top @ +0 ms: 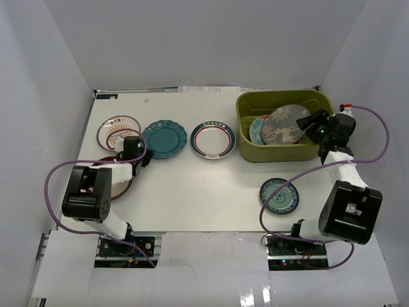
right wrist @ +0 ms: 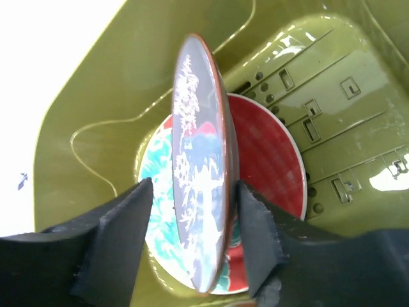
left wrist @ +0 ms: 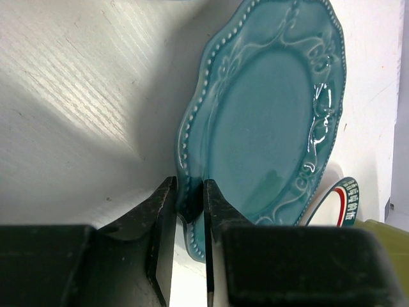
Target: Place the plates into the plastic bin on the countertop
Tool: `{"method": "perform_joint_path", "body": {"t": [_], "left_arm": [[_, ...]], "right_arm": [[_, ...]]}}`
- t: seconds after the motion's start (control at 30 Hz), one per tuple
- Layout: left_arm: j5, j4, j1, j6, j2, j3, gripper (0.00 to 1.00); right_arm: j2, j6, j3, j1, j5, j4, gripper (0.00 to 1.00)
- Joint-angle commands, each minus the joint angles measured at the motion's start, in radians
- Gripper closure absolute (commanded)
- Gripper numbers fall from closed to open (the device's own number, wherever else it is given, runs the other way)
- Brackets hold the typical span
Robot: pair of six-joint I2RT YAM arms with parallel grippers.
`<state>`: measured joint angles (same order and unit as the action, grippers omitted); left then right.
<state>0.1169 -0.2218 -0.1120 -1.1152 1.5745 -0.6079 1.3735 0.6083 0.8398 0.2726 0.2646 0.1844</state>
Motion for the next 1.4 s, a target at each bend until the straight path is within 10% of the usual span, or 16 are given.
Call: {"method": "perform_joint_path", "body": {"t": [0.0,0.2,1.0,1.37], "left_arm": [[0.049,0.07,-0.018,0.074,-0.053,0.042,1.0],[0.052,0.045,-0.052,0.118,-0.217,0.098,1.0],[-0.158,0.073,-0.063,0.158,-0.863,0.125,1.0],[-0.335,0.079,-0.063,0.111,-0.975,0.02,1.0]], "right_arm": [[0.001,-0.048,-0.042,-0.007,-0.028,-0.097,0.28],[-0.076,-0.084,-0.067,-0.01,-0.059,-0.125,0.02],[-0.125,-0.312,-0.016,-0.193,-0.389,-0.382,0.1],[-0.224,-0.272,0.14,-0.196,-0.094,-0.421,0.1]]}}
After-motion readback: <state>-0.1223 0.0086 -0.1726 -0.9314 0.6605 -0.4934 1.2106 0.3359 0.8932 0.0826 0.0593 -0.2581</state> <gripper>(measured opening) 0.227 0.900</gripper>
